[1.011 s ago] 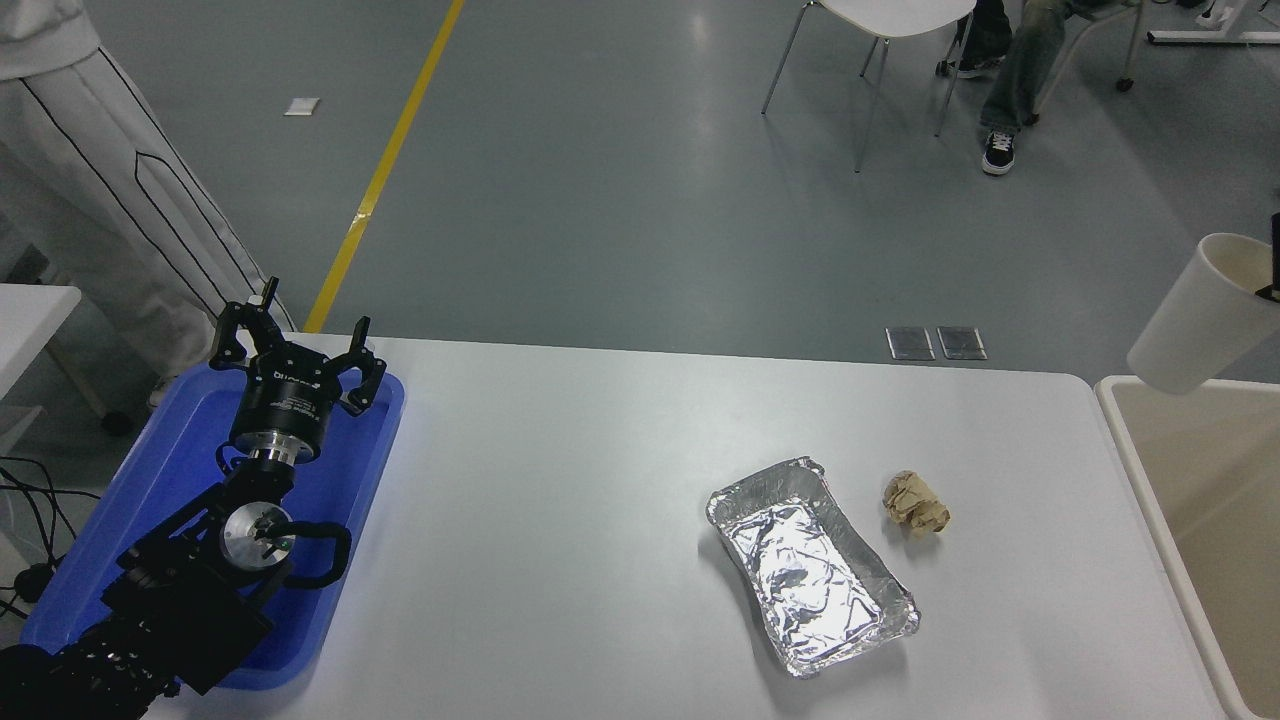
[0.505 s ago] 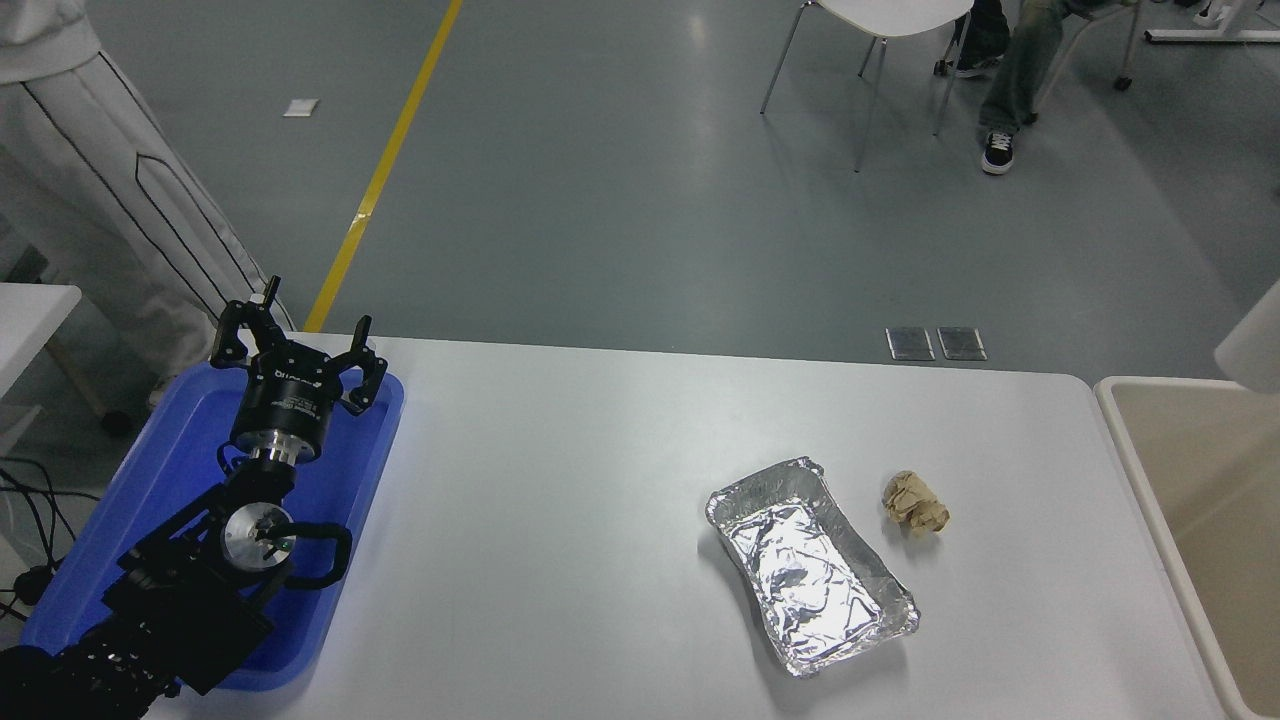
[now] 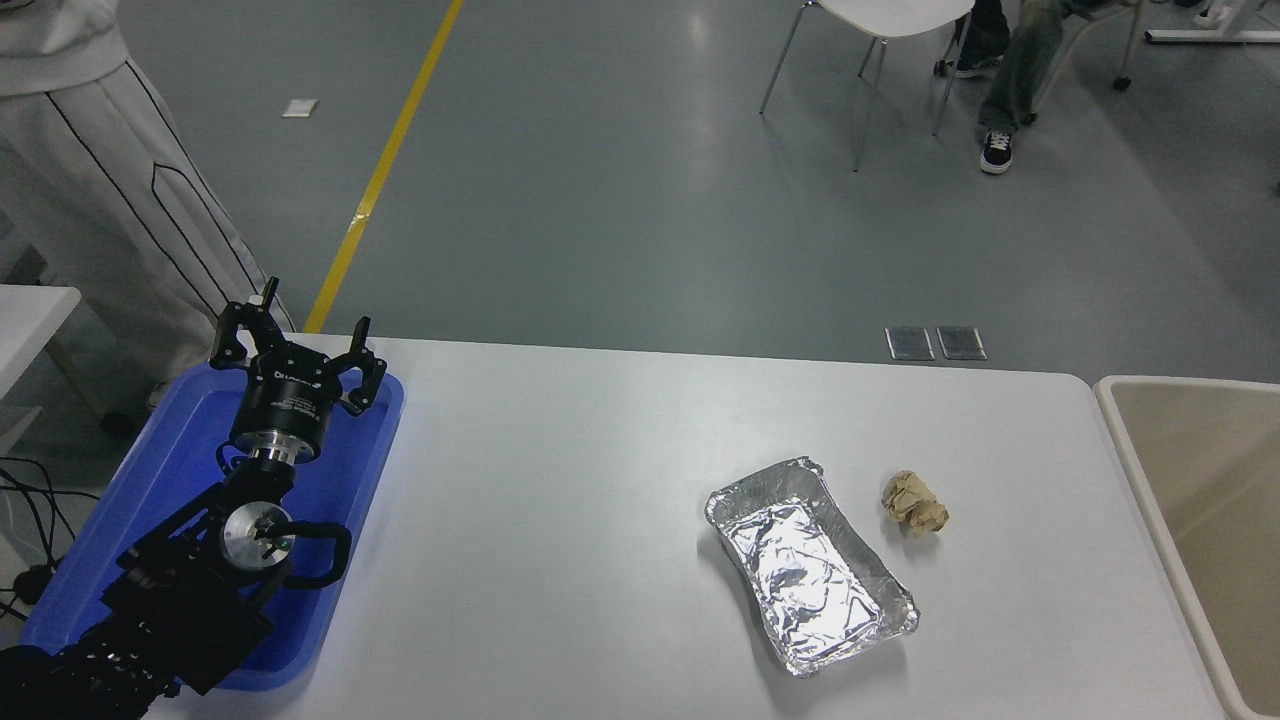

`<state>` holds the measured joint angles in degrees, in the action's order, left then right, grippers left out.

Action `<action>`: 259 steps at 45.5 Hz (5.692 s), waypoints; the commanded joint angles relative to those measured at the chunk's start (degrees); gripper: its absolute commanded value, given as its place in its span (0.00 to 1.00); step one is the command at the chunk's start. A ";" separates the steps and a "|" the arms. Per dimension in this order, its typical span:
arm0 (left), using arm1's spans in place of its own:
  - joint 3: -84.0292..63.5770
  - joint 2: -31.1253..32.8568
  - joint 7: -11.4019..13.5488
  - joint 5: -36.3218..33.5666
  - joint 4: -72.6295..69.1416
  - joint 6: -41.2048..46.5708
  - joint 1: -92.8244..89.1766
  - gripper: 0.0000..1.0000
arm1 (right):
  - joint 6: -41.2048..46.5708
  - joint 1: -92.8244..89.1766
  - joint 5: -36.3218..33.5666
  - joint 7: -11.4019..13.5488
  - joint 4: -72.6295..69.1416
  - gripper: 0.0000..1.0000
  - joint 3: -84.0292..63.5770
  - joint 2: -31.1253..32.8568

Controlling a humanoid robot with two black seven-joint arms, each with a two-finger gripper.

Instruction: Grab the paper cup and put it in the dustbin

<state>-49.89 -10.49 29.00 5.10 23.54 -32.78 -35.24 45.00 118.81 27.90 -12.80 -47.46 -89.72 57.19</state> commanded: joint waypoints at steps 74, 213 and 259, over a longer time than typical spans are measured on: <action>-0.04 0.03 0.09 -0.01 0.01 0.00 0.00 1.00 | -38.58 -77.24 -10.41 18.52 38.94 0.00 56.23 -20.80; -0.04 -0.05 0.00 -0.01 0.01 0.00 0.00 1.00 | -20.23 -15.11 1.46 18.08 -24.52 1.00 23.19 -7.35; -0.04 -0.05 0.00 -0.01 0.01 0.00 0.00 1.00 | 0.00 12.32 -14.28 18.08 -26.10 1.00 20.28 -30.99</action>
<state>-49.87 -10.55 28.98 5.10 23.55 -32.78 -35.25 44.55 126.79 16.63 5.27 -73.10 -70.18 30.51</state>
